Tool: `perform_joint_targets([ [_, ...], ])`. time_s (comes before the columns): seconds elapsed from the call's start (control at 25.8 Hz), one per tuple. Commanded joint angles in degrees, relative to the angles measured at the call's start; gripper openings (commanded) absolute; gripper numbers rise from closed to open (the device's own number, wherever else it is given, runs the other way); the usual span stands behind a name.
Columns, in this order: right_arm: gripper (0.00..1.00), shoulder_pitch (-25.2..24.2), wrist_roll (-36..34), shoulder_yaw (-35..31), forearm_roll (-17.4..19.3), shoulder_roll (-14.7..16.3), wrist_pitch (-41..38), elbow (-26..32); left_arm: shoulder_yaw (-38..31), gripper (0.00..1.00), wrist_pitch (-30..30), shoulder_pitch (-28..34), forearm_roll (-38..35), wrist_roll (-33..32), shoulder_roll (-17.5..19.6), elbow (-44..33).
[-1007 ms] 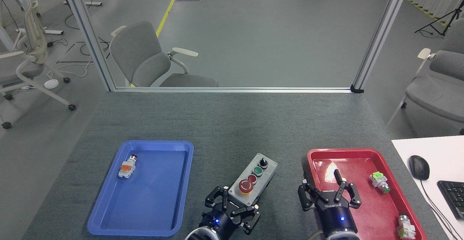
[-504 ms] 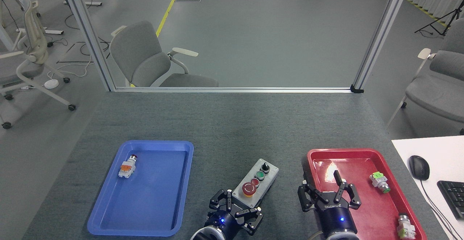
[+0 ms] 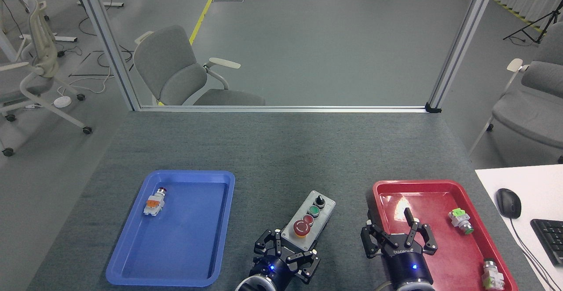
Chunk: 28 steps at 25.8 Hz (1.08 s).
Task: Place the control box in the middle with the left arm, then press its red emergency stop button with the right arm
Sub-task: 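Hold the control box in place with the left gripper, then release the box and withdraw the left gripper toward the blue tray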
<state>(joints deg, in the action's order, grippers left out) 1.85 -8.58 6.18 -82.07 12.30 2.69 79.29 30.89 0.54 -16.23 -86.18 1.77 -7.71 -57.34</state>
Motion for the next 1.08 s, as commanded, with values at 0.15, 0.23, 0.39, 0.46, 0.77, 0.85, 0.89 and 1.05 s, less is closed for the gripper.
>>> perform_joint_targets([
  [0.15,0.9,-0.01,-0.03,0.06,-0.11,-0.26,0.21,-0.1,0.04,0.98,0.16,0.58,0.22,0.34,0.15,-2.6],
  [0.23,0.9,-0.01,0.05,0.15,-0.11,-0.26,0.21,-0.1,-0.05,0.98,-0.36,1.28,0.31,0.16,0.33,-4.8],
  [0.39,0.88,-0.1,0.05,0.24,-0.11,-0.26,-0.05,-0.1,-0.57,0.99,-2.83,5.15,0.31,0.25,2.79,-8.84],
  [0.46,0.85,-0.01,0.05,0.41,-0.2,-0.26,-0.14,-0.1,-1.28,0.99,-4.58,6.65,0.92,0.78,7.62,-9.98],
  [0.77,0.43,-0.1,0.23,1.12,-1.87,-0.17,-5.85,-0.1,-10.94,0.99,-10.38,9.28,11.38,1.04,19.13,-16.49],
  [0.85,0.42,-0.1,0.23,2.26,-2.49,-0.52,-5.68,-0.1,-14.28,0.99,-13.37,11.39,13.58,0.69,20.19,-19.48],
  [0.89,0.42,-0.1,0.23,2.44,-2.57,-0.61,-5.76,-0.1,-16.92,0.99,-15.22,12.45,14.46,0.6,20.89,-21.5],
  [1.05,0.27,-0.27,0.23,2.79,-2.66,-0.7,-6.47,-0.1,-30.19,0.99,-22.34,15.26,16.83,0.6,22.12,-24.84],
])
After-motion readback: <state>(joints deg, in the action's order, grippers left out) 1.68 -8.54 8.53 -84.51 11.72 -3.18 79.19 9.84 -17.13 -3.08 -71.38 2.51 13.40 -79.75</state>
